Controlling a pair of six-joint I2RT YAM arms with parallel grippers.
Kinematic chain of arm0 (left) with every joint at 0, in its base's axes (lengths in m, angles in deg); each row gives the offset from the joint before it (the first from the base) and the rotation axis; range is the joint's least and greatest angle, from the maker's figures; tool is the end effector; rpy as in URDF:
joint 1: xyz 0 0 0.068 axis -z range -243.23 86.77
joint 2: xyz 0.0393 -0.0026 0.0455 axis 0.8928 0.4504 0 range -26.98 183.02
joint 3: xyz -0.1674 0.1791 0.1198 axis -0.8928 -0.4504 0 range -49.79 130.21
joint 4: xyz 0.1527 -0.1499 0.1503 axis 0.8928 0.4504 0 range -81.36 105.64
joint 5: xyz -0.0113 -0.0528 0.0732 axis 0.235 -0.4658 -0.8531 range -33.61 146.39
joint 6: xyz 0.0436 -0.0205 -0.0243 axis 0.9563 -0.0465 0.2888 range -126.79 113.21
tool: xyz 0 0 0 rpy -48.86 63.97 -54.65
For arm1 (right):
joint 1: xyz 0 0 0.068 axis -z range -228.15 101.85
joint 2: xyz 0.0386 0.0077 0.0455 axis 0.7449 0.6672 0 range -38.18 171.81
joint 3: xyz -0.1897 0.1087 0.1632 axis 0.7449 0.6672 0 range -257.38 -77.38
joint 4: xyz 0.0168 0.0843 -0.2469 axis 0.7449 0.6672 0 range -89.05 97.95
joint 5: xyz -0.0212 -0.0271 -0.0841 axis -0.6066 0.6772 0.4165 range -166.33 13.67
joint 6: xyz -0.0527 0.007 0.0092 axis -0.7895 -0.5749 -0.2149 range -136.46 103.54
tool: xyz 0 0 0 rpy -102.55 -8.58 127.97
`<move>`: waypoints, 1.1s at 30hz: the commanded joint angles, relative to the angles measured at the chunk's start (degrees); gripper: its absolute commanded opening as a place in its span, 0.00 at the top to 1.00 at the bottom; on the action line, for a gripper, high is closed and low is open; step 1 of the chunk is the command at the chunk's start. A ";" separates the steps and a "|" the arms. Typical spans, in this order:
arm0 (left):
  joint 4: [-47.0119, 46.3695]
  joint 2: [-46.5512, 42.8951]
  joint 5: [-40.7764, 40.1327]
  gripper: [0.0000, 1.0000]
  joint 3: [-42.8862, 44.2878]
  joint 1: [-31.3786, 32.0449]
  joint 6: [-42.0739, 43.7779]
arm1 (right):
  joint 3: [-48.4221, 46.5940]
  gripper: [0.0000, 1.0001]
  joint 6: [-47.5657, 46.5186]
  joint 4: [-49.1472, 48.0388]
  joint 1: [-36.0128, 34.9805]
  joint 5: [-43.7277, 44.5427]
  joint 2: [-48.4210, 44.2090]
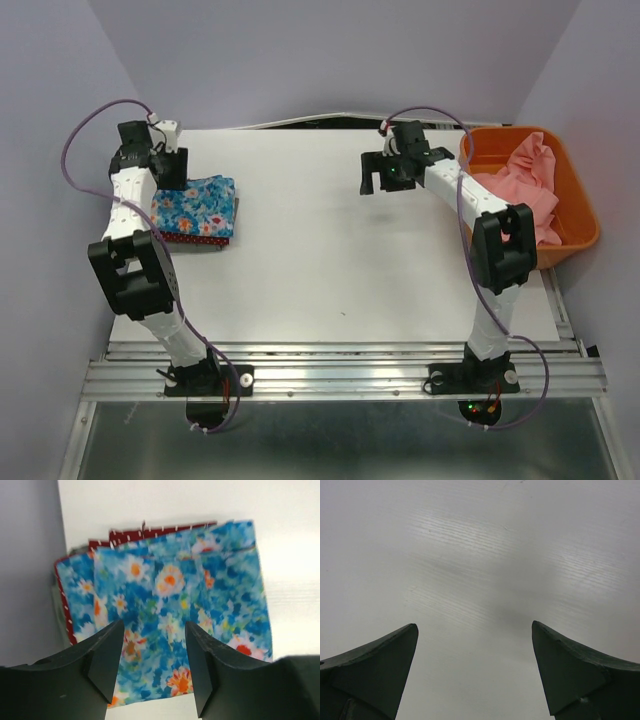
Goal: Fold and stack the skirts
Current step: Neatly place the folded skirt to the corner
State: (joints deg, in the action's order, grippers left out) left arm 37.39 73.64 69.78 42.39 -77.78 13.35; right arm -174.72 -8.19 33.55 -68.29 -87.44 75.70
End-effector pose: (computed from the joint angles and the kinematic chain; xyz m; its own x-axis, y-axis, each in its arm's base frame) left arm 0.3955 0.0942 0.3307 -0.5720 0.1977 -0.7960 0.1397 0.9798 0.1430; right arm 0.4201 0.1614 0.2603 -0.7683 -0.1315 -0.6264 -0.3494 0.9062 0.2383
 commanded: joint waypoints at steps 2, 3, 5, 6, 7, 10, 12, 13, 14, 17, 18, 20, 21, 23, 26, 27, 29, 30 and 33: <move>-4.32 -1.92 -7.31 0.38 -8.59 -1.19 -1.95 | 2.94 0.00 -1.68 -1.05 0.81 -1.37 -4.46; -4.84 -1.05 -8.11 0.40 -9.29 -1.97 -1.95 | 3.29 0.00 -1.68 -0.96 0.81 -1.28 -4.64; -6.42 0.79 -9.16 0.41 -10.61 -3.38 -1.95 | 3.56 0.00 -1.68 -0.70 1.42 -1.10 -4.73; -8.08 1.33 -9.69 0.42 -11.58 -3.91 -1.86 | 3.47 0.00 -1.68 -0.52 1.42 -1.02 -4.81; -8.79 1.86 -9.96 0.43 -11.85 -4.43 -1.86 | 3.30 0.00 -1.77 0.00 1.42 -0.75 -4.81; -10.12 3.97 -9.00 0.43 -12.11 -6.10 -2.04 | 2.60 0.00 -2.30 1.06 1.95 -0.05 -4.64; -10.56 4.58 -8.21 0.42 -12.29 -6.55 -1.69 | 2.07 0.00 -2.65 1.76 1.95 0.21 -4.46; -10.99 4.50 -7.94 0.41 -12.64 -6.81 -1.42 | 1.28 0.00 -2.82 2.37 1.95 0.30 -4.20; -11.26 4.41 -7.85 0.39 -12.81 -6.90 -1.16 | 1.10 0.00 -2.74 2.64 1.95 0.39 -4.02; -11.53 3.62 -7.68 0.34 -12.82 -7.69 -0.46 | 0.49 0.00 -2.91 3.08 1.95 0.13 -3.93; -11.27 3.36 -7.15 0.33 -12.47 -7.95 -0.45 | 0.31 0.00 -2.82 3.17 2.47 0.04 -3.93; -10.91 2.05 -5.57 0.32 -11.94 -8.31 0.25 | -0.04 0.00 -2.82 3.26 2.48 -0.40 -4.20; -11.09 -0.31 -4.17 0.30 -11.94 -8.31 0.60 | -0.04 0.00 -2.82 3.35 3.00 -0.75 -4.37; -11.96 -3.31 -3.46 0.28 -11.41 -7.61 0.95 | -0.04 0.00 -2.65 3.26 4.23 -2.15 -5.07; -11.44 -8.32 -4.07 0.11 -7.30 -6.11 1.65 | 0.31 0.00 -1.78 2.65 7.39 -6.35 -6.39; -10.83 -8.68 -3.98 0.09 -5.80 -4.72 1.66 | 0.83 0.00 -1.51 2.21 8.44 -7.42 -6.74; -7.67 -8.69 -4.07 0.01 0.06 -2.78 1.74 | 1.62 0.00 -1.33 0.55 11.07 -9.79 -7.62; -5.66 -8.16 -4.24 0.01 1.93 -0.16 1.48 | 2.50 0.00 -1.33 0.01 11.78 -10.15 -8.67; -4.50 -7.28 -5.99 0.01 7.39 5.12 0.78 | 4.17 0.00 -1.94 -2.18 13.80 -11.03 -10.61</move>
State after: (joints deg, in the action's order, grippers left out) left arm 31.23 68.83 64.36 43.37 -78.94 14.16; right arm -172.03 -9.91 36.19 -56.90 -94.96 71.13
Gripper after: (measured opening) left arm 0.986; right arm 0.999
